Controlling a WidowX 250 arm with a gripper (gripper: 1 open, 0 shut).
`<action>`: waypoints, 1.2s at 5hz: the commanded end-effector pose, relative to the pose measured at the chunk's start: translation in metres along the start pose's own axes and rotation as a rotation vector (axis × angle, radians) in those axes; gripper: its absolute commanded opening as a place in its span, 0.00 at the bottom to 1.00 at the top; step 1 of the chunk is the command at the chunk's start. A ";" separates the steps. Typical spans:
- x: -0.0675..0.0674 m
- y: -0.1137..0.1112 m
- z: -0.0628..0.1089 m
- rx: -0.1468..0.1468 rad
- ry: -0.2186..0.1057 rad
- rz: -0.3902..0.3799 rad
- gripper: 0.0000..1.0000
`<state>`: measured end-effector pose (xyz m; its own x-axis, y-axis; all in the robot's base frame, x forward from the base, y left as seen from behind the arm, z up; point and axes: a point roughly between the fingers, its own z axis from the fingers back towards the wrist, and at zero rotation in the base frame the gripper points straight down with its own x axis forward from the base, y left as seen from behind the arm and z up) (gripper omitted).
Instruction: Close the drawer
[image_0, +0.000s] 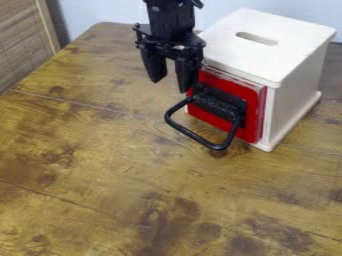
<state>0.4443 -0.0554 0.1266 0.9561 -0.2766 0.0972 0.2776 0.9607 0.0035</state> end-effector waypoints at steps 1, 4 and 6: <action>0.003 -0.010 0.037 0.015 -0.091 -0.023 1.00; -0.004 -0.017 0.052 0.016 -0.114 -0.029 1.00; -0.009 -0.021 0.057 0.015 -0.121 -0.029 1.00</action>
<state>0.4273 -0.0652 0.1420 0.9517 -0.2843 0.1158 0.2861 0.9582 0.0015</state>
